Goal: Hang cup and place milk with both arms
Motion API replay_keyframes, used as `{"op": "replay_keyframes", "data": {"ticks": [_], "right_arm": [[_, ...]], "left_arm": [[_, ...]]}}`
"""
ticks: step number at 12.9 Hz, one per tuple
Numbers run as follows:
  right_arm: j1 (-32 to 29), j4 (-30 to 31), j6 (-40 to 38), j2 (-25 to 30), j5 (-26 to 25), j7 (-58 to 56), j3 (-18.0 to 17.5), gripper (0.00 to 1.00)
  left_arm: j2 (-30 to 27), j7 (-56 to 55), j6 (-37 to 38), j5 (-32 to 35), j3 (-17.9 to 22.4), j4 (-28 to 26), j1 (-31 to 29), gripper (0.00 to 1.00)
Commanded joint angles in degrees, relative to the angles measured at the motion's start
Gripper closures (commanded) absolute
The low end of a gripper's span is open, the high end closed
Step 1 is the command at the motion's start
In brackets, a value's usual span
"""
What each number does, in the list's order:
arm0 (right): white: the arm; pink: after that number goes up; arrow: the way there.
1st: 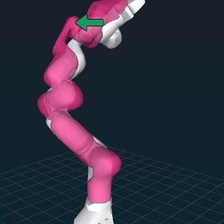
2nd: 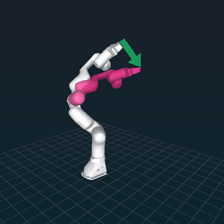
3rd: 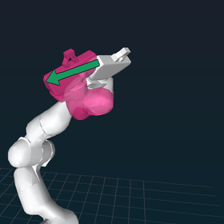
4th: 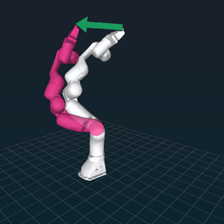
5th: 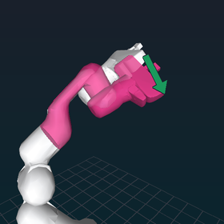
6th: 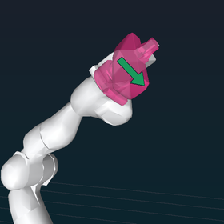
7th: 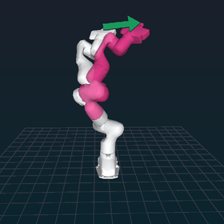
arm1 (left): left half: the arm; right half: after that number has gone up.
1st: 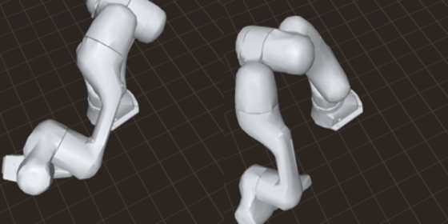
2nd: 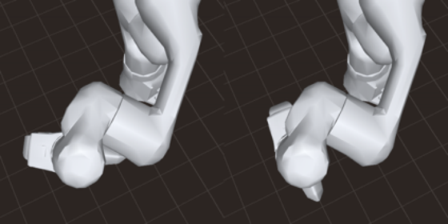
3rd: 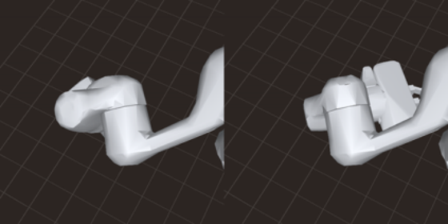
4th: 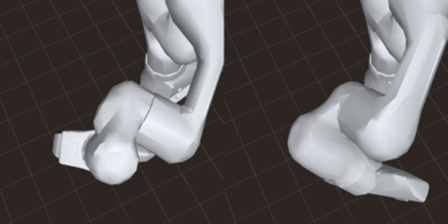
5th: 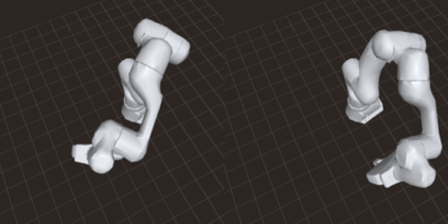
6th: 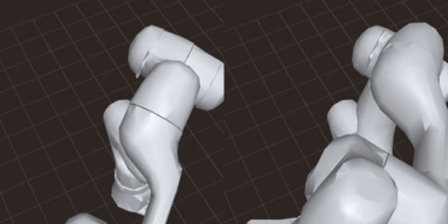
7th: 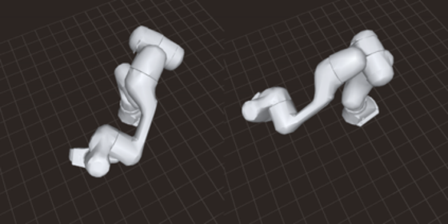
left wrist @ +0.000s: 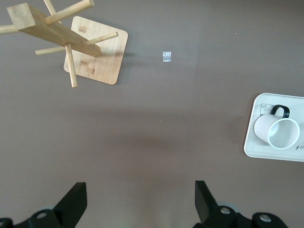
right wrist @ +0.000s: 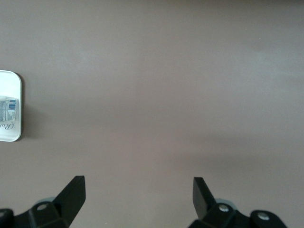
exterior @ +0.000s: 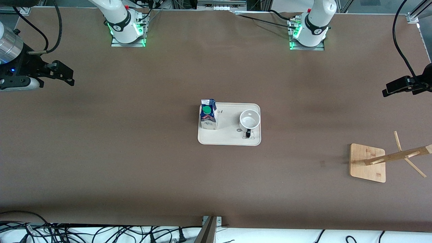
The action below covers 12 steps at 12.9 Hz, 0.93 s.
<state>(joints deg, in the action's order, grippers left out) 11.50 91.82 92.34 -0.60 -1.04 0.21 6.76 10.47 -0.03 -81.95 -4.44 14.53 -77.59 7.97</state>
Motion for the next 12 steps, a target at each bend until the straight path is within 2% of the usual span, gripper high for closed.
{"op": "replay_keyframes", "data": {"ticks": [1, 12], "right_arm": [[0.10, -0.51, 0.72, -0.19, -1.07, 0.58, -0.26, 0.00], [1.14, -1.99, 2.75, -2.04, 0.78, -0.47, -0.26, 0.00]], "left_arm": [[0.34, -0.33, 0.21, -0.30, -0.03, 1.04, -0.24, 0.00], [0.78, 1.60, -2.25, 0.31, -1.26, 1.30, 1.69, 0.00]]}}
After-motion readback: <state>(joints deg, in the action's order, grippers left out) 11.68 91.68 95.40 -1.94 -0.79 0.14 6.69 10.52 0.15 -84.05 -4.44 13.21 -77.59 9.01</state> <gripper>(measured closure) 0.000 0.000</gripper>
